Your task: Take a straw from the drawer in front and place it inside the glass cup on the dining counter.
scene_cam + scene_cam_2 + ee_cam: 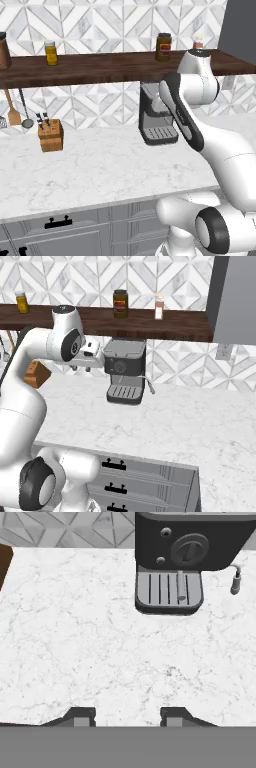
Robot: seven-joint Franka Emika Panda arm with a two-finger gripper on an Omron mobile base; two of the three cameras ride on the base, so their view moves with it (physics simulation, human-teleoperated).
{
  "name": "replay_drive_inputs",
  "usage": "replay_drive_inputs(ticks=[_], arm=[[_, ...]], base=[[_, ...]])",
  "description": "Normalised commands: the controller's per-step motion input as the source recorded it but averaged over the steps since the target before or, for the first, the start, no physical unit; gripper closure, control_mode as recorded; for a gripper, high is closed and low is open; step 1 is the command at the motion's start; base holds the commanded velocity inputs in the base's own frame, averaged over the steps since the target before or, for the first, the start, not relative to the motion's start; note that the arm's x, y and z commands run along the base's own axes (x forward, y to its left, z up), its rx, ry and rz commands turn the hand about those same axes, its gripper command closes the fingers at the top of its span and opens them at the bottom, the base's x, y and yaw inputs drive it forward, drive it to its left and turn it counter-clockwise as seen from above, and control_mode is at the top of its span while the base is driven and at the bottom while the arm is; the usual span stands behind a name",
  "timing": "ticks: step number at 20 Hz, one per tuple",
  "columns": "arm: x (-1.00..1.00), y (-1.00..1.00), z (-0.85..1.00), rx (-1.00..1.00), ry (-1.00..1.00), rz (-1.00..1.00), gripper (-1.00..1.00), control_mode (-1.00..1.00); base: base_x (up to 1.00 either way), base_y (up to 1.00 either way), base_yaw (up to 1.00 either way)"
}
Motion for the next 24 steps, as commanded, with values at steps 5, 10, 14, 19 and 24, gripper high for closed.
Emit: replay_drive_inputs(ticks=[5,10,14,19,24], arm=[[-0.01,0.0,0.0,0.0,-0.01,0.0,-1.0,1.0],[0.0,0.0,0.0,0.0,0.0,0.0,-1.0,1.0],[0.0,0.0,0.0,0.0,0.0,0.0,-1.0,1.0],[0.0,0.0,0.0,0.0,0.0,0.0,-1.0,1.0],[0.0,0.0,0.0,0.0,0.0,0.0,-1.0,1.0]], base=[[-0.25,0.06,0.0],[-0.93,0.38,0.0],[-0.21,0.61,-0.35],[0.06,0.5,-0.76],[0.06,0.46,-0.76]])
